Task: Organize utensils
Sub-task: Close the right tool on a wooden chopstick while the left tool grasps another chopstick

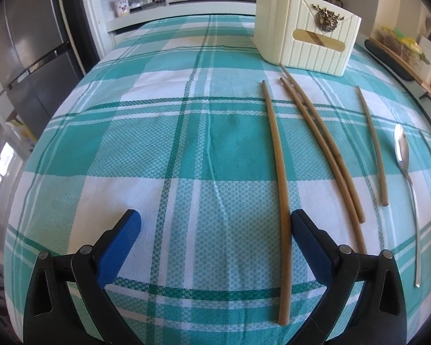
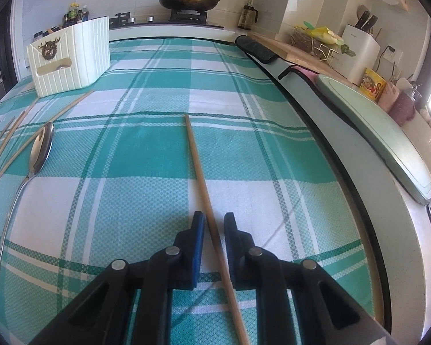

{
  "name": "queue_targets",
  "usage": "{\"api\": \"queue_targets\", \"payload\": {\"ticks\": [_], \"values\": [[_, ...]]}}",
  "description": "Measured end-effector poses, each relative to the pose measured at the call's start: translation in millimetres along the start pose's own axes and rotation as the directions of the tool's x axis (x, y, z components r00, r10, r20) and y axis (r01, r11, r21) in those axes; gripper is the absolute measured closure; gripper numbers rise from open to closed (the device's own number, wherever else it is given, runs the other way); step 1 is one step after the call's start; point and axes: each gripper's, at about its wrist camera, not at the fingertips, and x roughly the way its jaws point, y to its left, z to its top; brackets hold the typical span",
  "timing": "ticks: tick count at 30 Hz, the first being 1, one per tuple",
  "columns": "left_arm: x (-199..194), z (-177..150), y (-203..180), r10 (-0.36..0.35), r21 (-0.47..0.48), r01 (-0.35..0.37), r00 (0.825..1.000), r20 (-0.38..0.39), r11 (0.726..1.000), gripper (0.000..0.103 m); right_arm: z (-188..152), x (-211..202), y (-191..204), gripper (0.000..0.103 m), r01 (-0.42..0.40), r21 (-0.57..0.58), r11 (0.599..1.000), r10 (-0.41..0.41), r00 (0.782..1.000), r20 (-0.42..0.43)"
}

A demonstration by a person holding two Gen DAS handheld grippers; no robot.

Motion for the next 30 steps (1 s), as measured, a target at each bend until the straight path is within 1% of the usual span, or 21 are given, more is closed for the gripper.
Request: {"api": "queue_targets", "payload": {"ticks": [1,3,4,5,10,16,30], "values": [[0,0,1,-0.007,0.007,0.007,1.000,-0.001,1.000,0.000,0,0,-1,0.086,-0.002,0.005,1.000,0.002,1.000,0.000],[1,1,1,-0.016,0.017,0.016,1.000,0.000,1.000,0.000,0,0,-3,0.077,0.000,0.019,1.000,0.000,1.000,0.002],[1,1,1,-0.017,0.016,0.017,1.000,0.001,1.000,0.000,0,-1,-5,0.062,-0.004,0.027,1.000,0.004,1.000,0.006],[0,1,1,-0.015,0.015,0.015,1.000,0.003,1.000,0.000,-1,-1,-6,0.051,-0.017,0.034,0.999,0.016,1.000,0.008],[-2,-2,-1,-0.001,0.011,0.001,1.000,0.014,1.000,0.000,-1,2,-10,0.051,-0.048,0.068,0.997,0.048,0.999,0.002],[-3,-3,0,-0.014,0.012,0.014,1.000,0.012,1.000,0.000,-1,6,-17,0.050,-0.083,0.110,0.991,0.084,0.996,-0.003],[-2,-1,0,-0.021,0.018,0.021,1.000,-0.006,1.000,0.000,-1,6,-14,0.049,-0.079,0.107,0.991,0.080,0.997,-0.003]]}}
